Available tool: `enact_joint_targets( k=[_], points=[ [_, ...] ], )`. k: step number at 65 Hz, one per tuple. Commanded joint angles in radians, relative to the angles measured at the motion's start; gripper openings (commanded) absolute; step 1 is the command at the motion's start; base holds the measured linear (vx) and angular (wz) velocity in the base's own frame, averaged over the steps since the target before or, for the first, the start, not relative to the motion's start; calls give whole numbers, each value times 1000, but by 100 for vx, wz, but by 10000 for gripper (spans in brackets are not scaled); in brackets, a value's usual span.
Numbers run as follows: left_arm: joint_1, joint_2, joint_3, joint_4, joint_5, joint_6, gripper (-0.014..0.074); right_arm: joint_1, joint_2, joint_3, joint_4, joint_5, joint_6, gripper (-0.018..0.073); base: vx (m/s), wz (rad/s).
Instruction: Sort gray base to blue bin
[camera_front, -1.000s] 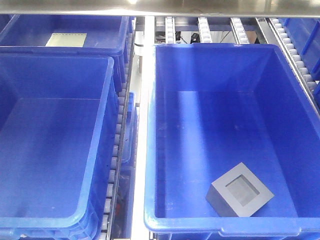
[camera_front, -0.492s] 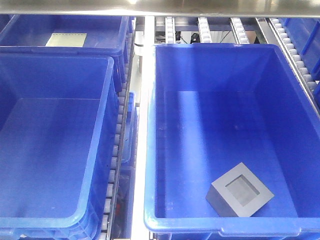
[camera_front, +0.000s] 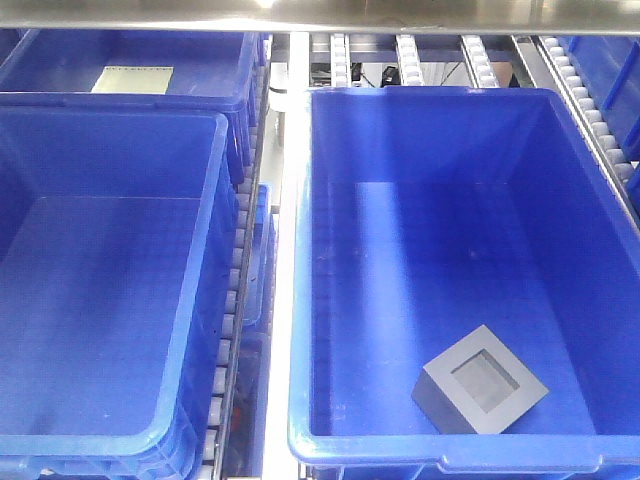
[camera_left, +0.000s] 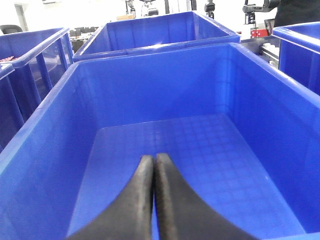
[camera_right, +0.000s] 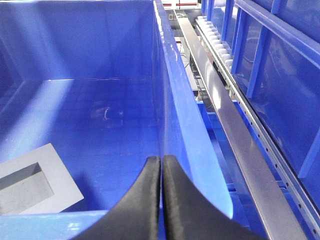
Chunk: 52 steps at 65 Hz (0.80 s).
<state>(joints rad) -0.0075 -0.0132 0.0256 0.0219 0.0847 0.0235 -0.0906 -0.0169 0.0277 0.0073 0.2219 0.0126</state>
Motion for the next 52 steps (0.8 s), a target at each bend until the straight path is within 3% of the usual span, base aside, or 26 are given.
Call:
enact_joint_targets(
  k=[1, 52],
  points=[
    [3, -13, -20, -6, -70, -6, -6, 0, -2, 2, -7, -74, -13, -5, 0, 0],
    [3, -13, -20, -6, -70, -6, -6, 0, -2, 2, -7, -74, -13, -5, 0, 0]
  ],
)
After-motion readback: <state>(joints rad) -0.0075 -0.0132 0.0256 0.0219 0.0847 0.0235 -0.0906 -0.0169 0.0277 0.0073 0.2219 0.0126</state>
